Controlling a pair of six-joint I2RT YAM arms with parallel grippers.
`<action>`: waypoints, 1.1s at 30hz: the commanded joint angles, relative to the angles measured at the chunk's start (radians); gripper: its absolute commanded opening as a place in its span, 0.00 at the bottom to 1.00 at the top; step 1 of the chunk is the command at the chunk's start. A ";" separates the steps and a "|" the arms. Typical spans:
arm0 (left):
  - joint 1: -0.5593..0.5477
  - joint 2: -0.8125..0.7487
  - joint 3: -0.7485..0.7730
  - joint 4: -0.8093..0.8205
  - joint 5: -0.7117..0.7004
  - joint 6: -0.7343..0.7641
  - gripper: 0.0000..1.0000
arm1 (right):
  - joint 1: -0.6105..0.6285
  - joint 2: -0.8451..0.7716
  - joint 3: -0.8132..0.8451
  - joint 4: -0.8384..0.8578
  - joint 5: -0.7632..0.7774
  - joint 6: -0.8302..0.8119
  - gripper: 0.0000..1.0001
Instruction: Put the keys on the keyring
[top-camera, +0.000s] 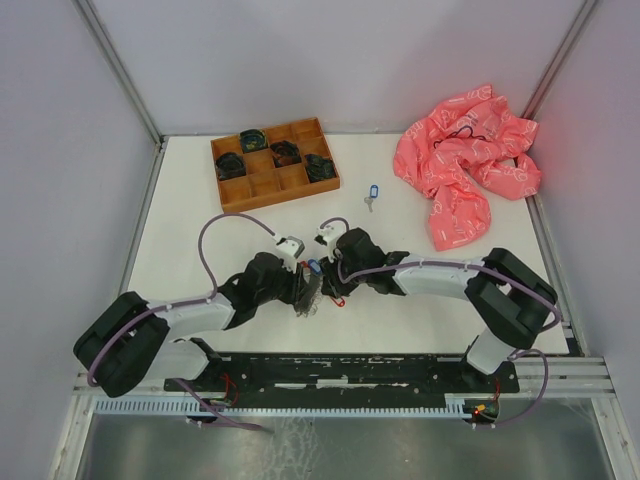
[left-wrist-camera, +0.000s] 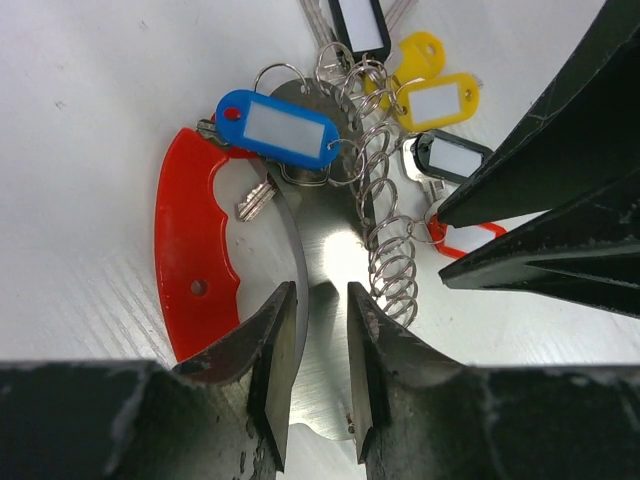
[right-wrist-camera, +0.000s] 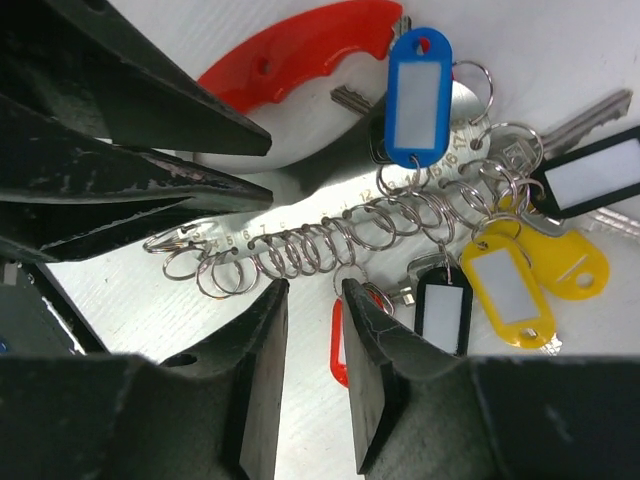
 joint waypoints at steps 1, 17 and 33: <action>0.006 0.025 0.000 0.011 -0.012 -0.059 0.34 | -0.005 0.029 0.046 -0.009 0.041 0.079 0.35; 0.006 0.085 0.009 -0.005 0.004 -0.069 0.30 | -0.006 -0.001 0.054 0.005 0.073 0.119 0.30; 0.006 0.094 0.019 -0.010 0.014 -0.079 0.29 | -0.004 0.071 0.089 0.026 0.031 0.099 0.29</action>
